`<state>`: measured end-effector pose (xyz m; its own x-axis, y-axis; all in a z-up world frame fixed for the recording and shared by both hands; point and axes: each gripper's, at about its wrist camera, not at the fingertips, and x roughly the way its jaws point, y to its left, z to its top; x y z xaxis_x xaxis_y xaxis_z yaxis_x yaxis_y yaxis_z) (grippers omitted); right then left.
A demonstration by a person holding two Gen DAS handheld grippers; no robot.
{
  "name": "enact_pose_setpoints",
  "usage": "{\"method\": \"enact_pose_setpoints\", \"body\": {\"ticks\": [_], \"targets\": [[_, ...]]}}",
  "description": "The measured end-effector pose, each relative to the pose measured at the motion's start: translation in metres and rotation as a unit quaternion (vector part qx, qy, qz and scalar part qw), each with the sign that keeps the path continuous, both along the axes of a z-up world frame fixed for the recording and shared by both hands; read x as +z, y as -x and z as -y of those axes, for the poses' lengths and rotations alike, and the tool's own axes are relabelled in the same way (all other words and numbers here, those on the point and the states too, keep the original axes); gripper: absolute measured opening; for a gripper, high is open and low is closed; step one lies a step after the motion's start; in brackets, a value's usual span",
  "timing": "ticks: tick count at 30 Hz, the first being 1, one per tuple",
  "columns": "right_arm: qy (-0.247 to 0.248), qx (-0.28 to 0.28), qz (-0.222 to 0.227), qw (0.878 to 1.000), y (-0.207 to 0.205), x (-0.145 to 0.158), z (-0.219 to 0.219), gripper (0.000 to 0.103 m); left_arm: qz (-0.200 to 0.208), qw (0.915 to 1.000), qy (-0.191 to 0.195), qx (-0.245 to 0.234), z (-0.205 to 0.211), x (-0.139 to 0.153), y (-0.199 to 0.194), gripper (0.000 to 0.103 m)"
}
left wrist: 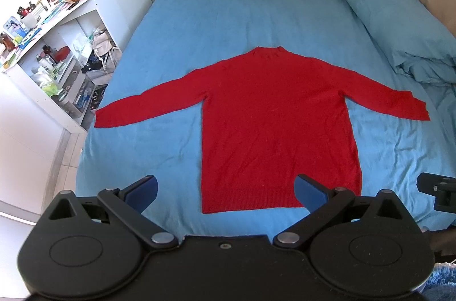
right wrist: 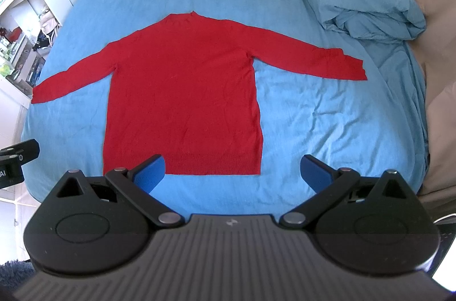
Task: Fold small clothes
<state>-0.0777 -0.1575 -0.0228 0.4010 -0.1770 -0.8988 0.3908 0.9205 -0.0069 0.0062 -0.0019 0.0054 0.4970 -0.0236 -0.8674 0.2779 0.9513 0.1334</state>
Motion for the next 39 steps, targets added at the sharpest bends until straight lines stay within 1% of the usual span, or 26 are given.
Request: {"method": "enact_pose_setpoints", "body": {"ticks": [13, 39], "targets": [[-0.007, 0.003, -0.004, 1.000, -0.0019, -0.0022, 0.0032, 0.103, -0.006, 1.0000, 0.001, 0.000, 0.0009, -0.0011, -0.0021, 0.103], [-0.008, 0.005, -0.007, 1.000, -0.0033, -0.0033, 0.0002, 0.103, -0.002, 1.0000, 0.000, 0.001, 0.0017, -0.0012, -0.0008, 0.103]]}}
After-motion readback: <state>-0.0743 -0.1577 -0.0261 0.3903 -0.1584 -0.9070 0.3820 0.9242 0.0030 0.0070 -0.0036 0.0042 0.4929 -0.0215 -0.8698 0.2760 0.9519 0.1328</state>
